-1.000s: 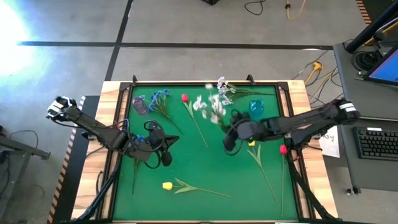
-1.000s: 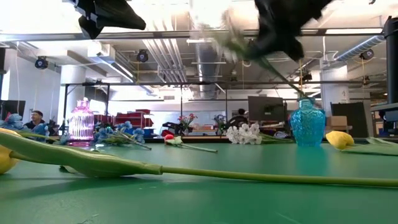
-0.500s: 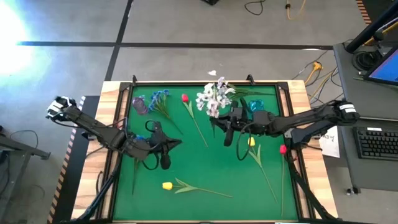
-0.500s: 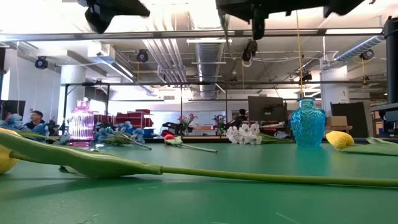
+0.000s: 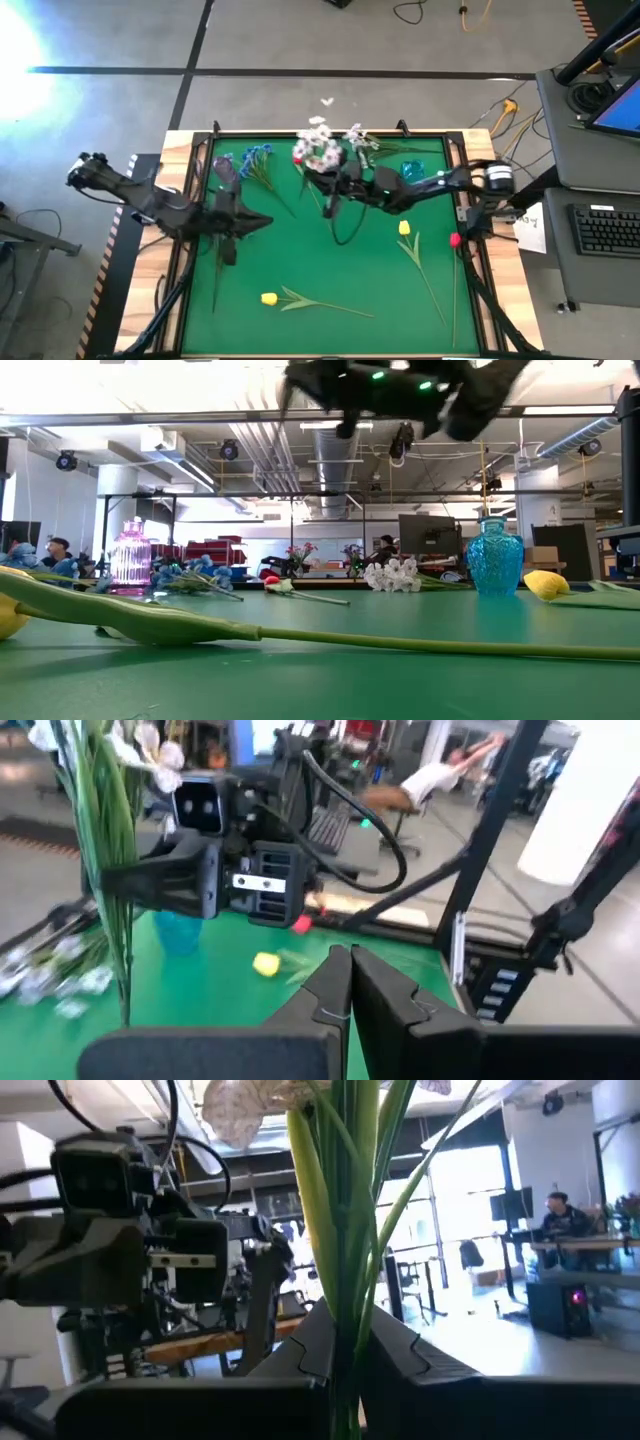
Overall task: Sort flowers into vase by color
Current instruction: Put the bottom white flowers into the blue vase
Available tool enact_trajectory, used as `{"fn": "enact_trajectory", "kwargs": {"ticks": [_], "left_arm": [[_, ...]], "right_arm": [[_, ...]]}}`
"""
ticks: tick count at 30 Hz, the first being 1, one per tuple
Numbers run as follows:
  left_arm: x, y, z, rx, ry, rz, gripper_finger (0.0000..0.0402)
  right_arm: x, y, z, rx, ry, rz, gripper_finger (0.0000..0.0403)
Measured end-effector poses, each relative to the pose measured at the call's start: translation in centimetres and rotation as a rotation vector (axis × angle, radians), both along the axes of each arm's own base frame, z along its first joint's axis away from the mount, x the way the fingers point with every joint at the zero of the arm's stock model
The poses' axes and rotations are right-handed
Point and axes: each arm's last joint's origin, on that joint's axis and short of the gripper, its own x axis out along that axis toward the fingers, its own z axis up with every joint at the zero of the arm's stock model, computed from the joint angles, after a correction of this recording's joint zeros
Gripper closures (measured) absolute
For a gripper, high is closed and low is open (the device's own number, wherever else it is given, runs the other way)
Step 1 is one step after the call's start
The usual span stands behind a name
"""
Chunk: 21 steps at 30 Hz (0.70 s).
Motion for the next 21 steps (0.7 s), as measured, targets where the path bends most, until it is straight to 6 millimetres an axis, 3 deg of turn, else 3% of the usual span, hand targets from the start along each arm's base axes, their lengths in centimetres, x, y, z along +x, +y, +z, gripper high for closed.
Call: {"fn": "enact_trajectory", "kwargs": {"ticks": [4, 10, 21], "left_arm": [[-1.9, 1.2, 0.7, -0.007, 0.052, 0.086, 0.0402], [-4.0, 2.4, 2.3, 0.025, -0.013, 0.134, 0.0402], [-6.9, 3.8, 3.0, 0.074, -0.061, 0.13, 0.0402]], "right_arm": [[3.2, -1.4, 0.3, -0.022, -0.039, -0.011, 0.0381], [7.1, -3.6, 0.0, -0.032, -0.088, -0.047, 0.0381], [12.2, -5.5, -1.2, -0.075, -0.158, -0.086, 0.0381]]}}
